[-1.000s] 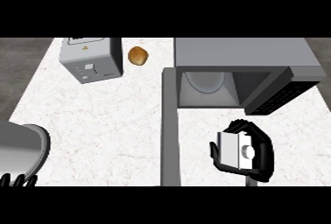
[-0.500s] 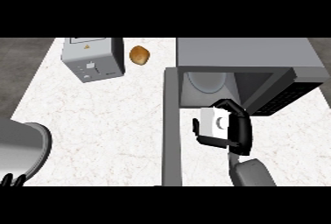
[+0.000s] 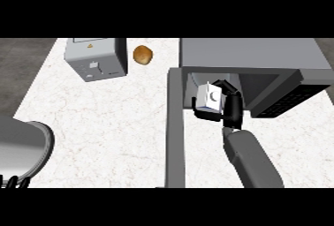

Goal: Pick up the milk, place it into the microwave and close the microwave

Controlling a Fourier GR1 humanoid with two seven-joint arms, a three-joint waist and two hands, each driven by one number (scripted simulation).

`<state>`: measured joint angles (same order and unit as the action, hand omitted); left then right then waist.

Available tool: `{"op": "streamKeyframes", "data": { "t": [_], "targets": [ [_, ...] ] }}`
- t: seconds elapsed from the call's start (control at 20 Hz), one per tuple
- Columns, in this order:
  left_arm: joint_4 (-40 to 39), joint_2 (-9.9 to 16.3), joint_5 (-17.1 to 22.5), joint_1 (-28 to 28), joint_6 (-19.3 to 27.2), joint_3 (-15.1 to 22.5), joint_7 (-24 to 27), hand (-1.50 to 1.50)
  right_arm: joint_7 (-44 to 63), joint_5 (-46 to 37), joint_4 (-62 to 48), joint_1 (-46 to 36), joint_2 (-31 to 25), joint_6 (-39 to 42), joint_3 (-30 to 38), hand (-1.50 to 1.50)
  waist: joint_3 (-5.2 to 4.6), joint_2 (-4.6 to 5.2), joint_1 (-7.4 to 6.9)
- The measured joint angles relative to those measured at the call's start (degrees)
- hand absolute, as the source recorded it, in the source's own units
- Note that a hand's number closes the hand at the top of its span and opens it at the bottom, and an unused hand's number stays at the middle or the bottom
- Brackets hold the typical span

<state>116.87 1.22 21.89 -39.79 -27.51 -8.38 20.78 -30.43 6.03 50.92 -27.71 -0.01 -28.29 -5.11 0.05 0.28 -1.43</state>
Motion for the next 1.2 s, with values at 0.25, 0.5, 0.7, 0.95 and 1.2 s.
{"op": "streamKeyframes", "data": {
  "t": [0.25, 0.5, 0.7, 0.95, 1.2],
  "targets": [
    [0.1, 0.0, 0.4, 0.2, -0.5, -0.6, -0.4, -1.50, -4.7, 0.8, -14.7, -8.6, -0.5, -0.5, 4.9, 1.50, 0.02, 0.20, -0.51],
    [-0.3, 0.2, 0.5, 1.1, -1.1, -0.6, -0.9, -1.50, -7.2, -0.8, -26.3, -15.1, -2.4, -3.1, 7.5, 1.50, 0.05, 0.67, -1.42],
    [-0.7, 0.7, 1.1, 0.9, -2.2, -1.1, -0.7, -1.50, -8.5, -1.4, -32.8, -18.9, -4.7, -3.0, 9.0, 1.50, 0.09, 1.07, -2.43],
    [-1.7, 1.5, 1.2, 2.7, -2.5, -1.7, -1.0, -1.50, -10.6, -2.9, -37.9, -21.9, -6.9, -4.9, 9.4, 1.50, 0.14, 1.64, -3.33],
    [-2.6, 2.1, 2.1, 3.5, -3.2, -2.0, -1.1, -1.50, -12.4, -4.8, -40.5, -24.1, -8.8, -8.4, 9.0, 1.50, 0.17, 2.10, -4.34]
  ]
}}
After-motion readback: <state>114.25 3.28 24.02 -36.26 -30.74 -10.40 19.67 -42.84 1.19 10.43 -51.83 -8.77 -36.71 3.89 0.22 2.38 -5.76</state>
